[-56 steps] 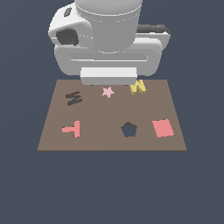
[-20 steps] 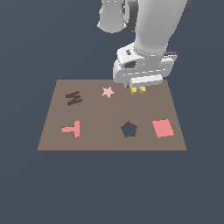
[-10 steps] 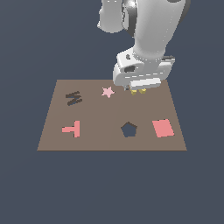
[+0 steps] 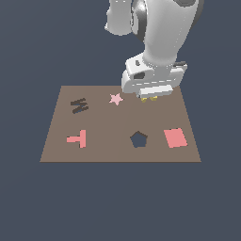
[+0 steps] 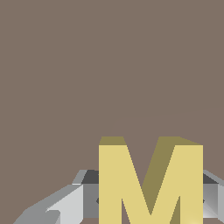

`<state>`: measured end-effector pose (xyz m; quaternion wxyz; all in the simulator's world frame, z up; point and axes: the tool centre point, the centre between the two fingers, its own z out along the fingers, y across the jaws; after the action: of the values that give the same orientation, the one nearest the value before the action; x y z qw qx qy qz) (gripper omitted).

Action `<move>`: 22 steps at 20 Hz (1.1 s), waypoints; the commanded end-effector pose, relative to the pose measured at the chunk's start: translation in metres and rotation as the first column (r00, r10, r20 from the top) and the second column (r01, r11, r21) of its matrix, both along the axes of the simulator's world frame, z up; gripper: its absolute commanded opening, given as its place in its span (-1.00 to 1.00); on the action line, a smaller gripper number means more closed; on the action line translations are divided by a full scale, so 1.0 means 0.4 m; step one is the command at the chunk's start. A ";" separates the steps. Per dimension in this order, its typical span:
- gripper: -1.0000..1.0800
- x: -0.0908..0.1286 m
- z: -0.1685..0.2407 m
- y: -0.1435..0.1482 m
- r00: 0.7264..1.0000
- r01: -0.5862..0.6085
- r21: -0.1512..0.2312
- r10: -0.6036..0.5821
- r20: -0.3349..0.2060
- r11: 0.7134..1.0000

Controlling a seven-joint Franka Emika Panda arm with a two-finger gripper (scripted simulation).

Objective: Insert a designated object into the corresponding slot on a board.

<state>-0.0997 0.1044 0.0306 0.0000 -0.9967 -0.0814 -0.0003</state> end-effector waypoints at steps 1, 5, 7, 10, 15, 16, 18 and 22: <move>-1.00 0.000 -0.002 0.000 1.000 0.000 0.000 0.000 -0.001 1.000; -1.00 0.000 0.000 0.000 1.000 0.000 0.000 0.000 0.000 1.000; -1.00 0.002 0.000 -0.002 1.000 0.005 0.000 -0.005 0.000 1.000; -1.00 0.014 0.001 -0.012 0.999 0.036 0.000 -0.036 0.000 0.999; -1.00 0.055 0.003 -0.053 0.990 0.142 0.000 -0.142 0.000 0.990; -1.00 0.065 0.004 -0.065 0.985 0.172 0.001 -0.172 0.000 0.985; -1.00 0.088 0.005 -0.094 0.971 0.239 0.001 -0.239 0.000 0.971; -1.00 0.135 0.009 -0.172 0.916 0.401 0.001 -0.401 0.000 0.916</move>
<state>-0.0529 0.0487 0.0333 0.0004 -0.9959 0.0909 -0.0002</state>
